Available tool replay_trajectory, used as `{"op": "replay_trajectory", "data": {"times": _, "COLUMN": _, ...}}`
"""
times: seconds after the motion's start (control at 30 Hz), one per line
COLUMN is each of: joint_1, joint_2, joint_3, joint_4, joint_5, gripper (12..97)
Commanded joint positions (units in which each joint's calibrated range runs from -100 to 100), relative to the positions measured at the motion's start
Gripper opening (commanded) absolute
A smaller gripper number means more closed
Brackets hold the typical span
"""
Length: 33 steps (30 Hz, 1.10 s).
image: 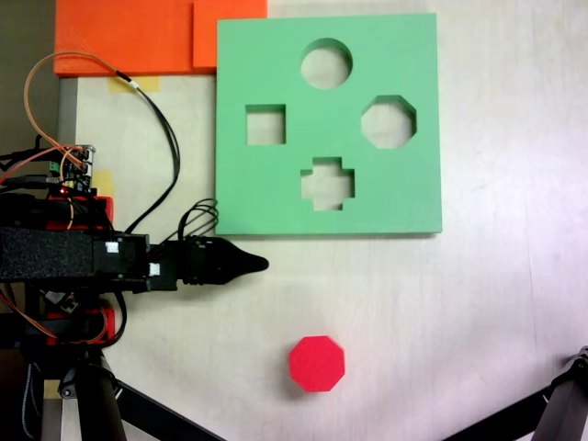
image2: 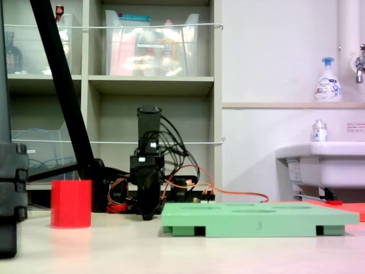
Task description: Put the octagonal pillar block into the corresponding hole
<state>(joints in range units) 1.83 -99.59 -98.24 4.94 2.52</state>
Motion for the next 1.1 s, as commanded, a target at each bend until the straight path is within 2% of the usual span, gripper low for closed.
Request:
{"op": "replay_trajectory", "data": {"times": 0.0, "joint_1": -0.15, "joint_2": -0.41, "joint_3": -1.76, "joint_4": -3.35, "joint_5": 0.05, "gripper": 48.6}}
{"op": "replay_trajectory", "data": {"times": 0.83, "joint_1": -0.49, "joint_2": -0.41, "joint_3": -1.76, "joint_4": -3.35, "joint_5": 0.05, "gripper": 48.9}}
{"op": "replay_trajectory", "data": {"times": 0.97, "joint_1": -2.98, "joint_2": -0.41, "joint_3": -1.76, "joint_4": -3.35, "joint_5": 0.15, "gripper": 48.6}}
{"op": "replay_trajectory", "data": {"times": 1.07, "joint_1": -3.71, "joint_2": -0.41, "joint_3": -1.76, "joint_4": -2.01, "joint_5": 5.71, "gripper": 49.7}}
